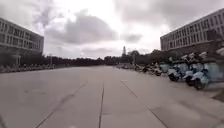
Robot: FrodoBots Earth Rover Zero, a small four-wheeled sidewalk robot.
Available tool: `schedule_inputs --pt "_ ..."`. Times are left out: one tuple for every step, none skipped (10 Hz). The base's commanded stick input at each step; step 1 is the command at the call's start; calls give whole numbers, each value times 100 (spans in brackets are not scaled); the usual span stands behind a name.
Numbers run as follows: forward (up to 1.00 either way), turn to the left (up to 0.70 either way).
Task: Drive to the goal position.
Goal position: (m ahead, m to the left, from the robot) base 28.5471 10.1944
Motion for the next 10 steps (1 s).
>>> schedule_inputs --pt "70 34" --pt "70 31" --pt "70 2" --pt "70 0" --pt "70 0" --pt "70 0" --pt "70 0" --pt "70 0" --pt "70 0" --pt "70 0"
